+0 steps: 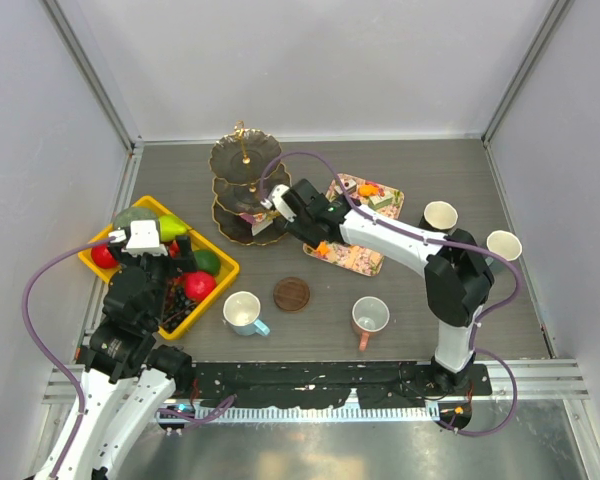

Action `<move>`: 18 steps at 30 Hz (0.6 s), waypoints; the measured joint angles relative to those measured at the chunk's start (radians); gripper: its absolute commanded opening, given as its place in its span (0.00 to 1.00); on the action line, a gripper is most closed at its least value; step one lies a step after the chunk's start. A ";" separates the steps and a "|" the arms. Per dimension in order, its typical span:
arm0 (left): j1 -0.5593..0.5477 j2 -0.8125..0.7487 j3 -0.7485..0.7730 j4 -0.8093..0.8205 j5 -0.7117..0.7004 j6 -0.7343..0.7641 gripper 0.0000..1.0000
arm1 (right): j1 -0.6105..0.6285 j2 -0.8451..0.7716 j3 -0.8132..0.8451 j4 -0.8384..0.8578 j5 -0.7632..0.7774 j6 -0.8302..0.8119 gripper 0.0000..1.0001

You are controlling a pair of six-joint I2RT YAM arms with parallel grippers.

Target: Serve the afternoon tea

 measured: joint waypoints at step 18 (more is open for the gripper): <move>0.000 0.000 0.000 0.000 0.000 0.000 0.99 | -0.045 0.018 -0.077 0.052 -0.041 -0.156 0.53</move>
